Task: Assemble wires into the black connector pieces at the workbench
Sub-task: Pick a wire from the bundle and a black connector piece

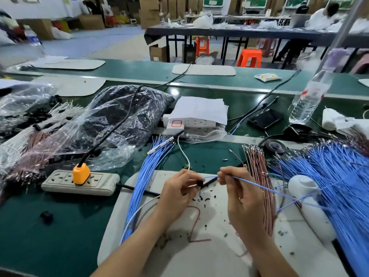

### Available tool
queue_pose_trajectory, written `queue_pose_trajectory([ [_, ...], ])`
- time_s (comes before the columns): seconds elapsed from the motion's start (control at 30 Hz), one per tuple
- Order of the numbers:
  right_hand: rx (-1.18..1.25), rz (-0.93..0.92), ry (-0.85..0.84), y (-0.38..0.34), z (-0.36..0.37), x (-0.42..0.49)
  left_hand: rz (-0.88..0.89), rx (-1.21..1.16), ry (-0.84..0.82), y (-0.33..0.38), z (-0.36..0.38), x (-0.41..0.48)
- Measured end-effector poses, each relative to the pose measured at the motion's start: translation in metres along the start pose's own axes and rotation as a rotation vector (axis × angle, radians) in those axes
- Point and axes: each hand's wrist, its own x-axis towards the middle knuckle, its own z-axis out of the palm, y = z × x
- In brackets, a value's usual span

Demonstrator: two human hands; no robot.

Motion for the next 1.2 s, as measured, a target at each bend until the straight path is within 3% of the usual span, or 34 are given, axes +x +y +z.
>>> queue_pose_trajectory([
  [0.3,-0.119,-0.135,-0.021,-0.002,0.002,-0.005,0.027,0.024,-0.009,-0.001,0.002,-0.002],
  [0.6,-0.162,-0.144,0.049,-0.001,0.001,-0.006,0.082,0.067,0.027,0.0,0.001,-0.002],
  [0.87,-0.087,-0.005,0.114,0.006,0.002,-0.007,0.168,0.163,0.084,0.002,0.001,-0.003],
  [1.2,-0.099,-0.147,0.028,-0.002,0.004,-0.011,0.195,0.193,0.083,0.001,0.0,-0.002],
])
